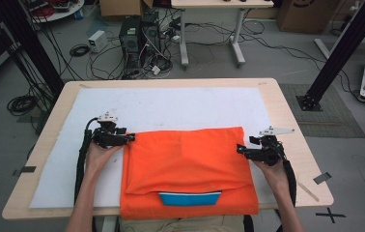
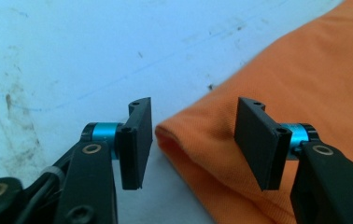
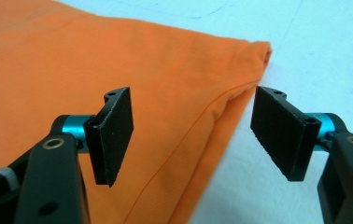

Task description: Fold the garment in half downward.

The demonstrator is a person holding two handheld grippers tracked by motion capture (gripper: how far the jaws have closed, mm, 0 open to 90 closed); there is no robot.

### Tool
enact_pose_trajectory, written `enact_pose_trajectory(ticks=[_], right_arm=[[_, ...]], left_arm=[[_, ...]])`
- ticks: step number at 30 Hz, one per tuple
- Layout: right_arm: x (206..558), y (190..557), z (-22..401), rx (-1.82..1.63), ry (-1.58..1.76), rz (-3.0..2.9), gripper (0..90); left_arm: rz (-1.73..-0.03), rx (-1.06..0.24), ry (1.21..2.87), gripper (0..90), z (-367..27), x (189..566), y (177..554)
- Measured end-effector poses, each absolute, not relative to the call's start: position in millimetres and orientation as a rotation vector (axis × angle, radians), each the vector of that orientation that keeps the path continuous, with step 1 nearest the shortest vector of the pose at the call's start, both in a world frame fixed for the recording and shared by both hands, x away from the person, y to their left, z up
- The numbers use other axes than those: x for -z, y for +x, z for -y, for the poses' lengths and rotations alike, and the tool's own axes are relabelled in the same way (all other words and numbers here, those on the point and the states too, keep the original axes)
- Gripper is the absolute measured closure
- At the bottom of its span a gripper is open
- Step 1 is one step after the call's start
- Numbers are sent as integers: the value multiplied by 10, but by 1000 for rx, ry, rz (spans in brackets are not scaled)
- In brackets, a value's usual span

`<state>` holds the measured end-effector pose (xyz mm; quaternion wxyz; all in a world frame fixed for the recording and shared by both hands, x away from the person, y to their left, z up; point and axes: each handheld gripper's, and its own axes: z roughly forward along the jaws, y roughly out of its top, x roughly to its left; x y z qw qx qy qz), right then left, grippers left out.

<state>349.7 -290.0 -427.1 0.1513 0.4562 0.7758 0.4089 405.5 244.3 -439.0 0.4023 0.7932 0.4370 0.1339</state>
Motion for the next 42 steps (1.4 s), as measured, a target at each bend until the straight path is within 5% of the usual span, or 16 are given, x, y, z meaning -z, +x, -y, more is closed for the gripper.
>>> enact_pose_trajectory(ticks=[15,23,33,42], right_arm=[[4104,3989,2969,-1168,1396,-2153,306],[4395,4292,2882,-1035,1445,-2262,345],[4420,4252,2727,-988,1342,-2334,772],[4390,4326,2675,-940,1360,-2272,819]], left_arm=[[-1054,-362,2076,687,-2396,4447,4027],[-1041,-358,2083,797,-2374,4447,4014],[-1053,-391,2101,809,-2324,4422,4001],[-1132,-416,2097,823,-2247,4388,4158]])
